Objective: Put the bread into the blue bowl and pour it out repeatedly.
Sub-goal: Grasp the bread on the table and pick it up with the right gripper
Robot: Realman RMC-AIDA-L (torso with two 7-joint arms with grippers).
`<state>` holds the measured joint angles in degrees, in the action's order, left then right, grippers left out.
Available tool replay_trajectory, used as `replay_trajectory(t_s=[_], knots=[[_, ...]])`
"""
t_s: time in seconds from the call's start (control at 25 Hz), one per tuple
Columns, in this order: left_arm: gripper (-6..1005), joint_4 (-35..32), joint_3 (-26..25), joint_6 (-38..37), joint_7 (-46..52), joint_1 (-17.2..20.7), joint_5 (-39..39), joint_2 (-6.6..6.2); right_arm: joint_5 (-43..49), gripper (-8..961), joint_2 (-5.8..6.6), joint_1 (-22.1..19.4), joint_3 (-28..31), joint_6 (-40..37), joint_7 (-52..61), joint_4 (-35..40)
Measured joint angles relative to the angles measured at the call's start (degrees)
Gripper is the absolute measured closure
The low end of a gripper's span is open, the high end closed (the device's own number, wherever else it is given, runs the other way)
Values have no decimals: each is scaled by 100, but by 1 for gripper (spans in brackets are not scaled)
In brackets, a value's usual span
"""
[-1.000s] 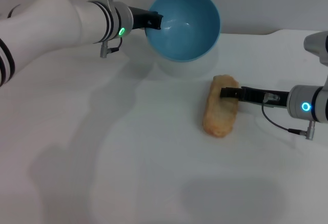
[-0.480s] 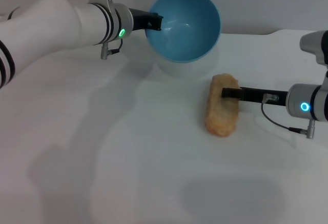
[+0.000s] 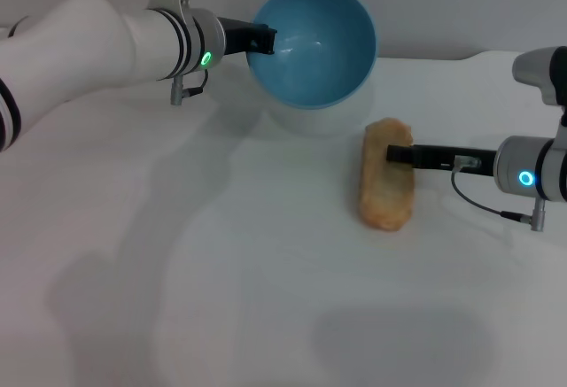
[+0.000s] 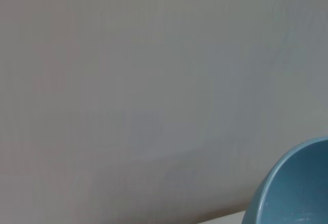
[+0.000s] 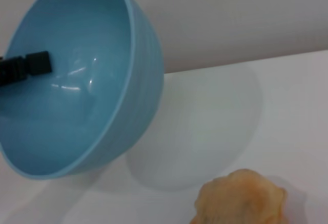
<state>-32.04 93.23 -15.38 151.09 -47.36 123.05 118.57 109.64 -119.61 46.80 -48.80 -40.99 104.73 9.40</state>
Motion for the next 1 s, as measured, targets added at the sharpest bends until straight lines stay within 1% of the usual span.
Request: replay_trajectory(t_s=[0.2, 0.36, 0.56, 0.68, 0.76, 0.8, 0.88, 0.92, 1.0], knots=[[1000, 4, 0, 2, 0, 2, 0, -2, -106, 599, 30, -6, -39, -101, -164, 31], [1000, 6, 0, 2, 0, 2, 0, -2, -107, 622, 45, -106, -42, -419, -183, 189], [1000, 5, 0, 2, 0, -5, -8, 3, -107, 786, 79, -165, -31, -449, -150, 195], [1000, 5, 0, 2, 0, -4, -9, 4, -107, 807, 79, -214, -35, -564, -144, 209], [1000, 5, 0, -6, 0, -1, -10, 4, -107, 821, 80, -253, -36, -762, -141, 251], [1000, 5, 0, -18, 0, 1, -13, 5, -96, 828, 93, -313, -38, -1079, -132, 344], [1000, 5, 0, -49, 0, 1, -18, 5, -50, 870, 116, -416, -43, -1414, -73, 541], [1000, 8, 0, -66, 0, 1, -18, 3, -50, 873, 116, -416, -43, -1414, -73, 541], [1000, 67, -1, -153, 0, -22, -18, -6, 95, 880, 125, -581, -75, -1805, 102, 907]])
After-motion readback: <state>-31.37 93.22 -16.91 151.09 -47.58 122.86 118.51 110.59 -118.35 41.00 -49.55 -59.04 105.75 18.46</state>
